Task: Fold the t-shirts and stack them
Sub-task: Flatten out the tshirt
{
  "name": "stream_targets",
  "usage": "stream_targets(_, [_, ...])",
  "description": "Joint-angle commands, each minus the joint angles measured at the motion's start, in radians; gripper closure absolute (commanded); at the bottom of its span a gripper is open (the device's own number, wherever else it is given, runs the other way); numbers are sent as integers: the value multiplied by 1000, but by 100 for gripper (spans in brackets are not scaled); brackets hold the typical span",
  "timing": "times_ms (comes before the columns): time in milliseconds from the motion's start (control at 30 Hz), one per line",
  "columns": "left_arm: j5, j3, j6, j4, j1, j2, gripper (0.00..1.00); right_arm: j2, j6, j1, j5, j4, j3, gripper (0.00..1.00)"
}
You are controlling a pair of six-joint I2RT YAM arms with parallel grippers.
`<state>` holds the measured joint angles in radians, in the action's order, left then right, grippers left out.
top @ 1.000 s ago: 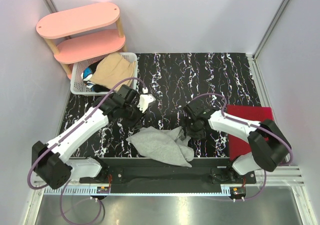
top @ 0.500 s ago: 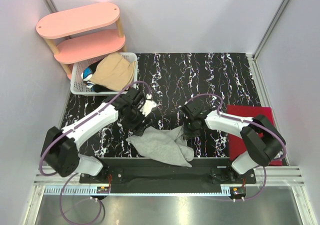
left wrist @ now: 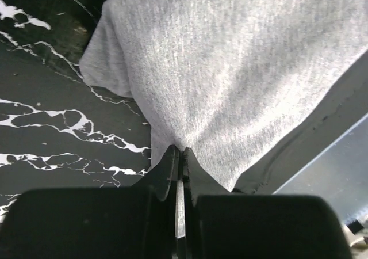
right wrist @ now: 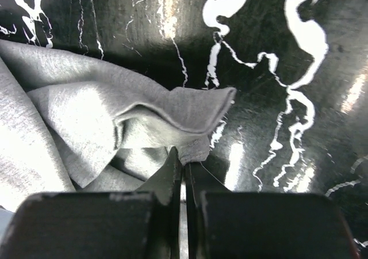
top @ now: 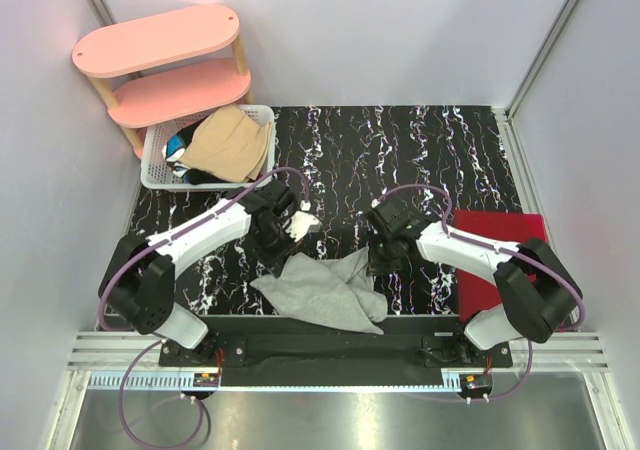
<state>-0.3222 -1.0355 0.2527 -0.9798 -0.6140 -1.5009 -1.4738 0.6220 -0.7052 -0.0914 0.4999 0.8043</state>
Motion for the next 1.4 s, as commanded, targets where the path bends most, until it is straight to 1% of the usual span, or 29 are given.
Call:
stream_targets(0, [-57, -99, 19, -20, 2, 19, 100, 69, -36, 0, 85, 66, 73, 100])
stream_targets(33, [-48, -124, 19, -23, 2, 31, 100, 81, -59, 6, 120, 86, 120, 100])
stream_targets(67, [-37, -183, 19, -23, 2, 57, 100, 114, -73, 9, 172, 106, 148, 100])
stream_targets(133, [18, -253, 22, -23, 3, 83, 100, 151, -115, 10, 252, 172, 245, 100])
stream_targets(167, [59, -326, 23, -25, 3, 105, 100, 190, -131, 9, 280, 210, 278, 100])
stream_targets(233, [92, -395, 28, -26, 8, 128, 100, 230, -168, 9, 359, 250, 378, 100])
stream_targets(267, [103, -452, 30, -26, 11, 155, 100, 272, -179, 10, 381, 267, 407, 100])
stream_targets(300, [106, -474, 33, -31, 11, 169, 100, 292, -191, 10, 392, 293, 458, 100])
stream_targets(367, [94, -497, 34, -45, 11, 217, 100, 366, -209, 9, 398, 311, 487, 100])
stream_targets(433, [68, -479, 37, -57, 11, 251, 100, 435, -199, 10, 377, 324, 506, 100])
stream_targets(500, [67, -407, 52, -65, 11, 303, 99, 467, -183, 9, 360, 357, 503, 100])
stream_targets(567, [95, -309, 71, -65, 11, 344, 97, 504, -157, 9, 355, 393, 492, 100])
stream_targets(667, [146, -226, 86, -68, 11, 378, 96, 552, -140, 9, 377, 411, 454, 100])
stream_targets(733, [153, -209, 92, -72, 11, 401, 94, 572, -134, 9, 383, 419, 449, 100])
stream_targets(800, [160, -198, 108, -77, 11, 412, 76, 573, -128, 9, 387, 436, 452, 100])
stream_targets(833, [161, -195, 112, -77, 11, 409, 72, 564, -122, 9, 393, 443, 449, 100])
stream_targets(933, [184, -187, 122, -77, 11, 369, 64, 523, -93, 9, 398, 473, 418, 100])
stream_targets(967, [204, -187, 119, -76, 11, 354, 59, 514, -85, 9, 400, 474, 406, 100])
stream_targets(1033, [222, -190, 120, -74, 11, 306, 58, 489, -79, 9, 439, 473, 374, 100])
stream_targets(1133, [230, -219, 126, -66, 10, 265, 57, 463, -90, 9, 507, 473, 369, 100])
stream_targets(1300, [181, -340, 123, -66, -6, 203, 57, 434, -136, 9, 495, 465, 450, 100])
stream_targets(1367, [151, -367, 120, -66, -47, 170, 57, 428, -149, 9, 513, 466, 472, 100])
